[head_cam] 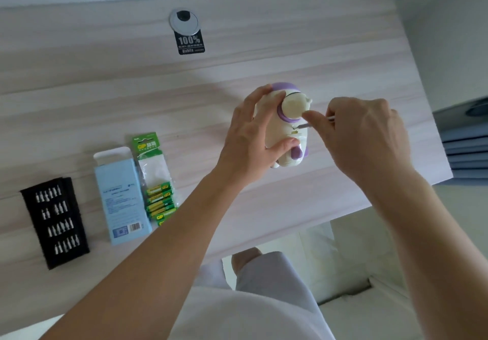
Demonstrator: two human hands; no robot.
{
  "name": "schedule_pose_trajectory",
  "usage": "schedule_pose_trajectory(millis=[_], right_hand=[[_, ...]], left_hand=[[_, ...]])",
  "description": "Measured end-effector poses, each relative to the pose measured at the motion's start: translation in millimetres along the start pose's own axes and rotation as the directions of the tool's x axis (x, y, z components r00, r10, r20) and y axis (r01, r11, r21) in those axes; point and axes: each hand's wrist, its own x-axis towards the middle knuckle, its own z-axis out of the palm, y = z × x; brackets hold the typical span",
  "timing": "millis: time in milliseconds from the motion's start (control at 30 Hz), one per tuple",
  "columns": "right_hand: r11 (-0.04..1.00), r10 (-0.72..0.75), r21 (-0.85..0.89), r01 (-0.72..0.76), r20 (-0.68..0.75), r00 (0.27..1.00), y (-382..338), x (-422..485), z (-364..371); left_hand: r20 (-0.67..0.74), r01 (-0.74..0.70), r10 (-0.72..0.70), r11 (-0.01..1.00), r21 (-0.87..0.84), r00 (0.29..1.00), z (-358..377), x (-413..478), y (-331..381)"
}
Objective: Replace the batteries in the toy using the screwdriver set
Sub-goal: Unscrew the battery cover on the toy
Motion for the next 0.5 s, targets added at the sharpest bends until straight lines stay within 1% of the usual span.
schedule_pose_trajectory(millis=[133, 233, 300, 367, 433, 500], right_hand=[[0.988, -0.041, 0.152, 0.04, 0.001, 0.999, -2, -4, 4], [0.983, -0.107, 0.149, 0.108, -0.011, 0.994, -3, -8, 6], [0.979, -0.125, 0.159, 0.128, -0.029, 0.992, -5, -11, 7], [0.981, -0.08, 0.173, 0.087, -0.043, 0.996, -6, -11, 10], [0.988, 0.006, 0.157, 0.004, -0.067, 0.998, -4, -10, 14], [0.985, 0.046, 0.168, -0.026, -0.116, 0.992, -1, -10, 19]], left_hand=[[0.001, -0.014, 0.014, 1.0, 0.005, 1.0, 0, 1, -4], [-0.002, -0.025, 0.025, 1.0, 0.013, 1.0, 3, 2, -6], [-0.009, -0.025, 0.026, 1.0, 0.006, 1.0, 5, 2, -7], [-0.024, -0.035, 0.035, 0.999, 0.001, 0.999, 6, 2, -8], [-0.029, -0.045, 0.045, 0.999, -0.007, 0.999, 6, 1, -8], [-0.034, -0.052, 0.052, 0.999, -0.005, 0.998, 7, 1, -9]])
